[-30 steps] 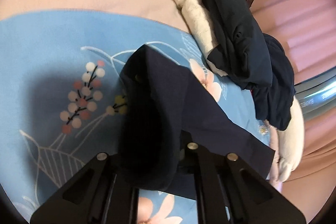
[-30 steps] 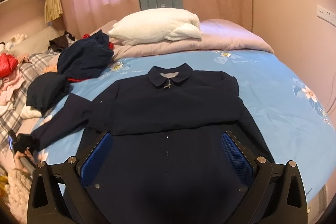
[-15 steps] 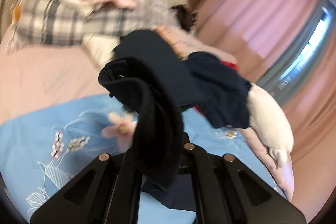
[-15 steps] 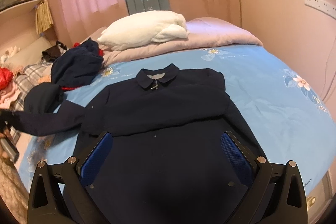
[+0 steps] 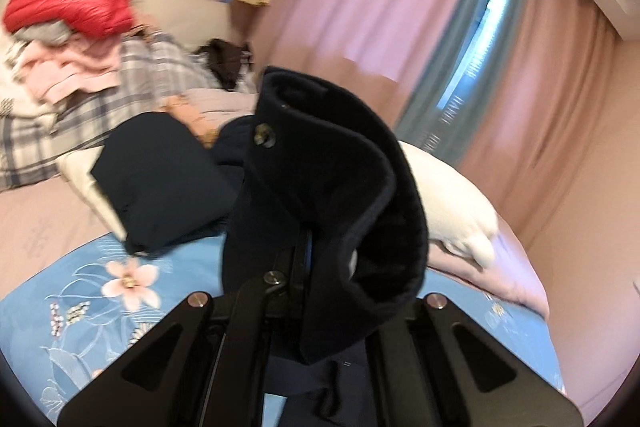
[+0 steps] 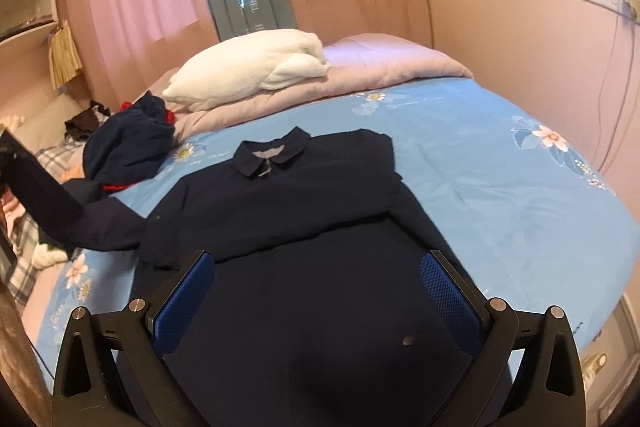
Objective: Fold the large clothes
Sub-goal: 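Lift the sleeve with the left tool, lay it across the jacket, release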
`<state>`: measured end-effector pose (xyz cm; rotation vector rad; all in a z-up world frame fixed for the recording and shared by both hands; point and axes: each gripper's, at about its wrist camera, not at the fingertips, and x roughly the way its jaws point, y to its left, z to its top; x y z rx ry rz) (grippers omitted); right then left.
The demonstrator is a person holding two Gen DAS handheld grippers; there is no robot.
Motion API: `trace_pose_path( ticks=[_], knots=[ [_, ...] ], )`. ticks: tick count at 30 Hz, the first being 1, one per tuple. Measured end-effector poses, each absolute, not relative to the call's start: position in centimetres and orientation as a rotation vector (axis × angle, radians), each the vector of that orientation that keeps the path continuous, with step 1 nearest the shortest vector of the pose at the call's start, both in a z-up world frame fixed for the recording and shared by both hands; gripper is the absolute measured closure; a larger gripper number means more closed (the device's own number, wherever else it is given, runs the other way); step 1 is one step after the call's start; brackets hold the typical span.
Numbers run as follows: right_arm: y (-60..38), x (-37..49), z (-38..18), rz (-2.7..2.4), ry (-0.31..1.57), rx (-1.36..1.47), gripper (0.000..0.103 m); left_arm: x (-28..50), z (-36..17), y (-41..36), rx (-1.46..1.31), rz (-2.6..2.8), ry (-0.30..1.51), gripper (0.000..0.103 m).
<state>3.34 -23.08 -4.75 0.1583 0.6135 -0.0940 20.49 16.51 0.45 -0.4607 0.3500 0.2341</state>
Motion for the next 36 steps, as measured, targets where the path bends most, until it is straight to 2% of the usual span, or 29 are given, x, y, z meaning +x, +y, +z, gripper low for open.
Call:
trace_pose_path(
  ticks=[9, 17, 36],
  knots=[
    [-25.5, 3.1, -5.4, -0.131, 0.621, 0.209, 0.001, 22.6, 1.2, 7.4, -0.330, 0.062, 0.397, 0.100],
    [-27.0, 3.0, -5.9, -0.153, 0.630, 0.231, 0.001, 23.6, -1.3, 1.0, -0.294, -0.072, 0.482, 0.100],
    [-29.1, 3.1, -7.5, -0.180, 0.670, 0.273, 0.001, 25.3, -14.3, -8.0, -0.256, -0.232, 0.840, 0.099]
  ],
)
